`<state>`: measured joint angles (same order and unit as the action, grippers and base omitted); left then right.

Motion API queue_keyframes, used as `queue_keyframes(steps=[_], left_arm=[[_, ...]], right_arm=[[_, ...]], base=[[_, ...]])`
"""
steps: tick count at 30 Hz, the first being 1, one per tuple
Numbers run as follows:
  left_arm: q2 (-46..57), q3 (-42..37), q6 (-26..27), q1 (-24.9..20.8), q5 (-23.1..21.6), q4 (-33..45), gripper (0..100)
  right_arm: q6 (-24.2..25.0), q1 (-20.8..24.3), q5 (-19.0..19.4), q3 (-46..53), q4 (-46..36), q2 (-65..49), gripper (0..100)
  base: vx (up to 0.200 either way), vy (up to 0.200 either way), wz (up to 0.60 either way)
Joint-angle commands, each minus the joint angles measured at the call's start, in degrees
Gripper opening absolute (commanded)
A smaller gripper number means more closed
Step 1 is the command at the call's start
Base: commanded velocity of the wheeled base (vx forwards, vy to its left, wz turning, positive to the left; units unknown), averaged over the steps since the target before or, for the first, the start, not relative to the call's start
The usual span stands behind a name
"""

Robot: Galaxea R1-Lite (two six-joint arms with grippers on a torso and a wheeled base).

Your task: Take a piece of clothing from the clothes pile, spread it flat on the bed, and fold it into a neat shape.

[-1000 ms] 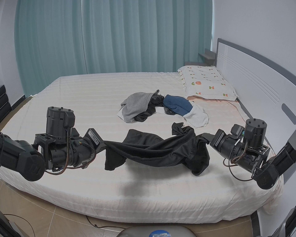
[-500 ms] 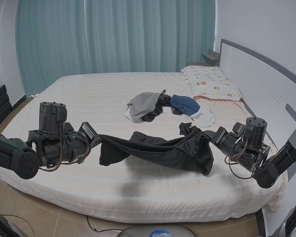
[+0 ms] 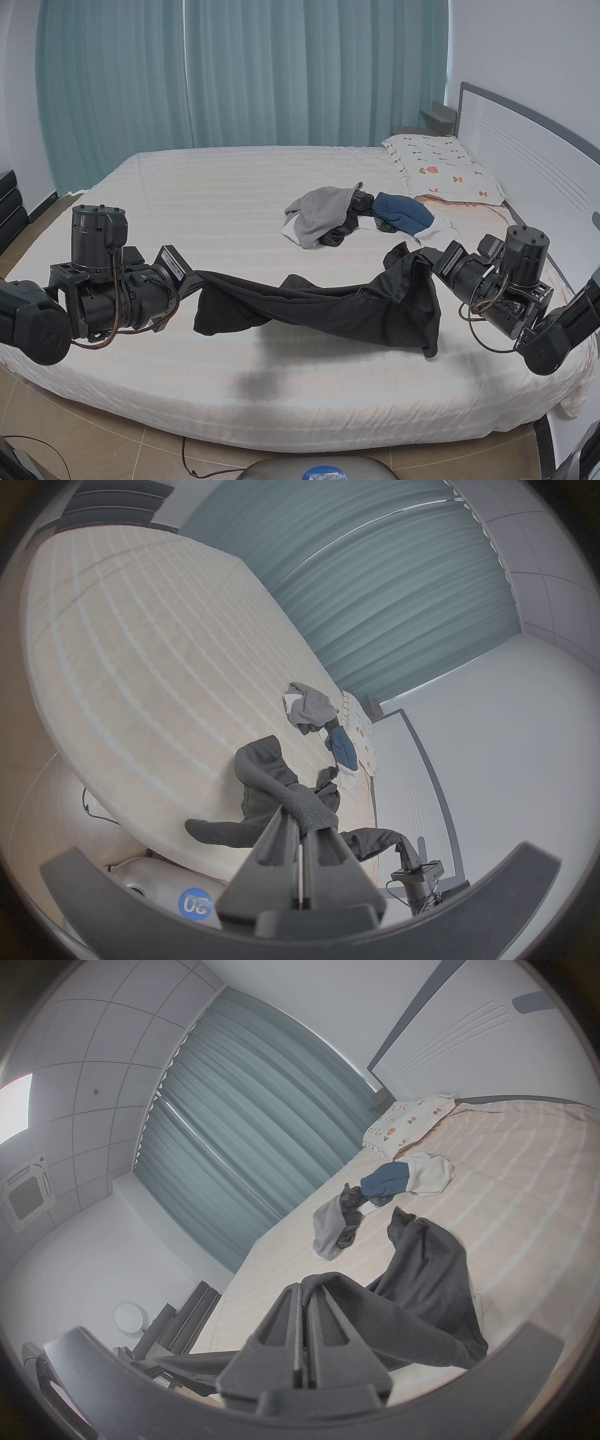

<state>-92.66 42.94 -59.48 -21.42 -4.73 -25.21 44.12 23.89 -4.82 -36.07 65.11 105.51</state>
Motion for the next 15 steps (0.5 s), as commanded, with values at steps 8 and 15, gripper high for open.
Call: queue_keyframes(steps=[8, 15], left_arm=[[1.0, -1.5, -0.1, -0.2, -0.1, -0.5, 0], [1.2, -1.5, -0.1, -0.2, -0.1, -0.3, 0]], right_arm=[[1.2, -0.2, 0.7, 0.5, -0.1, -2.0, 0], [1.6, -0.4, 0.8, 0.4, 0.0, -2.2, 0]], base=[[0.0, 0.2, 0.0], [0.0, 0.2, 0.0]])
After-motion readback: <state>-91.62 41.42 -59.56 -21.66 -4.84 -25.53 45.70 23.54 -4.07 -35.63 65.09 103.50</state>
